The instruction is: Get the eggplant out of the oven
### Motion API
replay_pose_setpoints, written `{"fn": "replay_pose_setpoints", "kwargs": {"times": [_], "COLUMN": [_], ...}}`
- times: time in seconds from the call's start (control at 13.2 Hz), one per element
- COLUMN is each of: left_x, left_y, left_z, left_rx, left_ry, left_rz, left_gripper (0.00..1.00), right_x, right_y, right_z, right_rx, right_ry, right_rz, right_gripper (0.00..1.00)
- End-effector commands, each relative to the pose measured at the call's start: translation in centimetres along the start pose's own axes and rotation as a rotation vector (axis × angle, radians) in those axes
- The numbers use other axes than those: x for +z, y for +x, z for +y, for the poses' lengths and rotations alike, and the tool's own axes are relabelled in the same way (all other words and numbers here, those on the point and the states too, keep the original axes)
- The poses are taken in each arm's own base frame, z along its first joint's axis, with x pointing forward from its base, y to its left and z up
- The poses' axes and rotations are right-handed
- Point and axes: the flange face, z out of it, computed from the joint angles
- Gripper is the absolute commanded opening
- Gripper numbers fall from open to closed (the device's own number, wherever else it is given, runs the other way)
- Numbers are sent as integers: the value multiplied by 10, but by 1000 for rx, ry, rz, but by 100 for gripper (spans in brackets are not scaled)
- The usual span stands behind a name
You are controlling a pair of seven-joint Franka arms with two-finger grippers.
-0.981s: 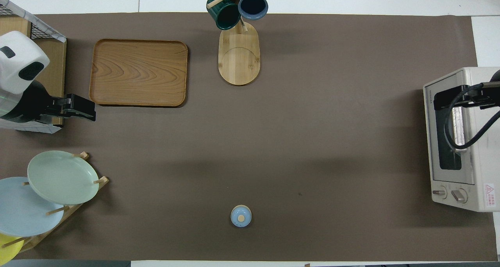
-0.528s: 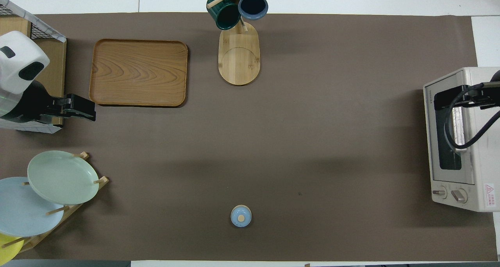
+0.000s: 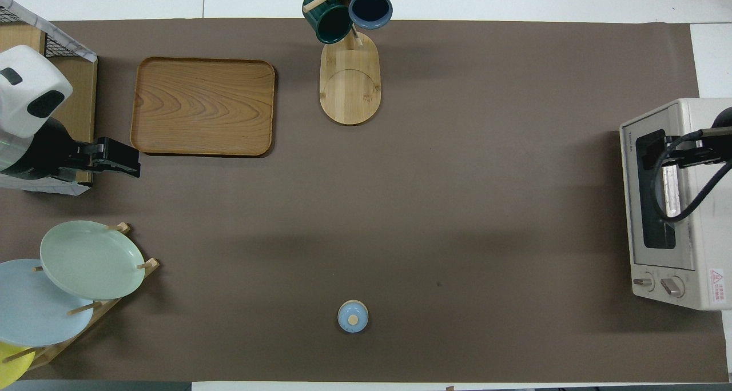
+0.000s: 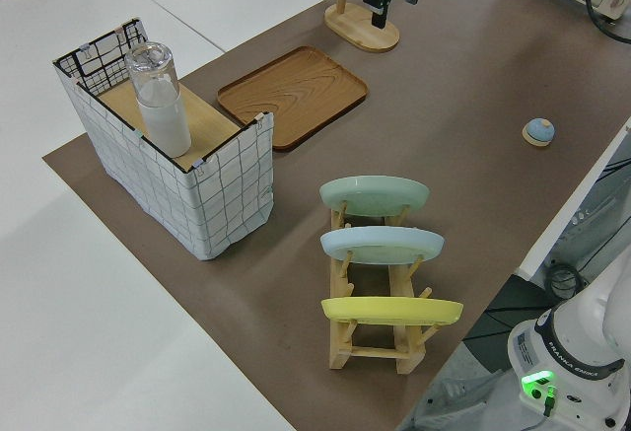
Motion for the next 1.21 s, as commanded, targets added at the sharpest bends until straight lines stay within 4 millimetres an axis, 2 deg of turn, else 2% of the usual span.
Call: {"fn": "replay_pose_setpoints", "kwargs": {"times": [0.0,0.08,0.23,0.45,0.6,0.98,1.13], "left_x": [-2,-3,-3,-2,-2,-3,-3], "left_y": [-5,-5,-5,-5,-5,-5,-5], "left_z": [-2,-2,-2,-2,-2,-2,-2], "left_rx": [-14,-14,-14,-14,-14,-14,-14], "left_ry": [-11,-11,-11,-11,-11,-11,-11], "left_rz": [-1,0,0,-2,0,0,0], "left_gripper": [100,100,100,100,100,100,100], "right_x": [8,26,49,65,75,90,97], "right_y": [-8,-8,-11,-25,-29,-34,-34], "right_z": [3,5,11,29,47,54,64], "right_rx": [-10,-8,-11,10,38,0,-6], "right_ry": [-15,-20,-48,-73,-73,-87,-101], "right_rz": [49,76,83,57,44,40,28], "right_gripper": [0,0,0,0,0,0,0]}}
